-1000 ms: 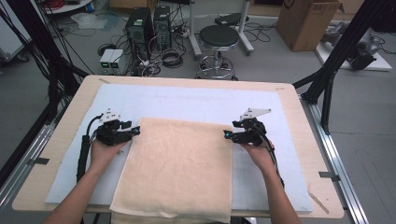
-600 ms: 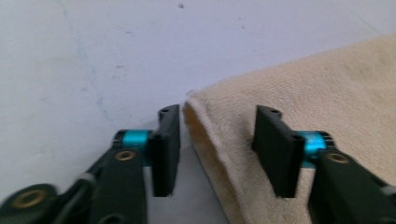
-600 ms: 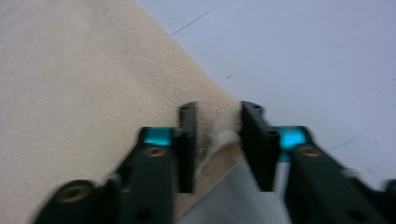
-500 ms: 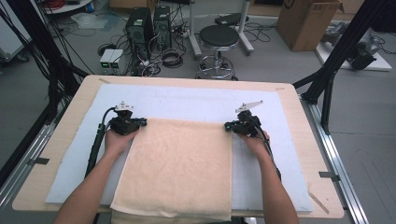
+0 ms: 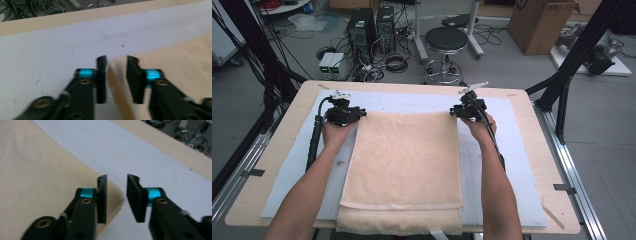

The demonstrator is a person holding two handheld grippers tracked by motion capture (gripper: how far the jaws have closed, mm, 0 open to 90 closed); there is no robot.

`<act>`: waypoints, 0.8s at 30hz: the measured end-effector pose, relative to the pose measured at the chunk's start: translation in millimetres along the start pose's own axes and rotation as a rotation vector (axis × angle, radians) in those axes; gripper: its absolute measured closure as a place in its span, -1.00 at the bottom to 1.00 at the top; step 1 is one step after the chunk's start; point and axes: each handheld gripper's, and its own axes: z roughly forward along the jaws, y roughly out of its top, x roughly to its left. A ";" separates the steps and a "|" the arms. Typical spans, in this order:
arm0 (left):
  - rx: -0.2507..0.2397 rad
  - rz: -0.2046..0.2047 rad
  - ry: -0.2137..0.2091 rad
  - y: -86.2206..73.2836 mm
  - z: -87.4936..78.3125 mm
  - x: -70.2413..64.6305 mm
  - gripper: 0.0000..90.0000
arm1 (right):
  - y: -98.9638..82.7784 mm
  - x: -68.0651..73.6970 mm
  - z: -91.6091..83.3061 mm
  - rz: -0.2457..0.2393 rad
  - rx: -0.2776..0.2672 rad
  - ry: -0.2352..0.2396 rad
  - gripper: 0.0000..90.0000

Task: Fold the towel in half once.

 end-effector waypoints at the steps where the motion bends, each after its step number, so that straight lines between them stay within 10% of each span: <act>1: 0.005 -0.007 -0.016 -1.2 -0.3 0.8 0.42 | -2.6 -1.6 0.4 0.024 0.013 0.012 0.41; 12: -0.056 0.070 -0.179 -21.6 -44.2 -13.2 0.31 | -41.1 15.0 -34.2 -0.010 -0.073 0.116 0.13; 24: -0.120 0.223 -0.290 -84.0 -116.8 -42.8 0.15 | -93.5 91.2 -93.1 -0.193 -0.147 0.250 -0.01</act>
